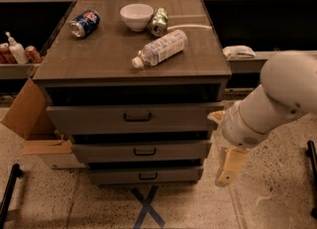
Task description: Open middle drawer
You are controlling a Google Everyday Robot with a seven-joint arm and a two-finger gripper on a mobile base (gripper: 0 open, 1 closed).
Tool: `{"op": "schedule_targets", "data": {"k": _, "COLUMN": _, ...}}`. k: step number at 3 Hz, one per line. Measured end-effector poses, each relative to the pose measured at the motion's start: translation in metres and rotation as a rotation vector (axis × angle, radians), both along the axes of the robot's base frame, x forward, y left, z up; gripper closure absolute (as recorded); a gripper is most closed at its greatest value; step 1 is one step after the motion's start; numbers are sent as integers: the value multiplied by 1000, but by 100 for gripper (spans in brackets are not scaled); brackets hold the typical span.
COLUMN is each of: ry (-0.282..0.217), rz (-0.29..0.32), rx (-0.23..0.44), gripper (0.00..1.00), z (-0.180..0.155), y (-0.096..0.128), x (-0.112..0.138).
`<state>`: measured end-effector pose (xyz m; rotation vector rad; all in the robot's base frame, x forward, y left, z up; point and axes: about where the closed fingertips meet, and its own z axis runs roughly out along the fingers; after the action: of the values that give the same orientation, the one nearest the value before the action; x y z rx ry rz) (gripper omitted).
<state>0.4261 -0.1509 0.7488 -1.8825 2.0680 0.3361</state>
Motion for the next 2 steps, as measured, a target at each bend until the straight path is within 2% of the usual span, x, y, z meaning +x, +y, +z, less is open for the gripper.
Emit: {"op": "schedule_targets", "data": {"k": 2, "ry": 88, "rz": -16, "rx": 66, "gripper": 0, "z": -135, "y": 24, "x": -3}}
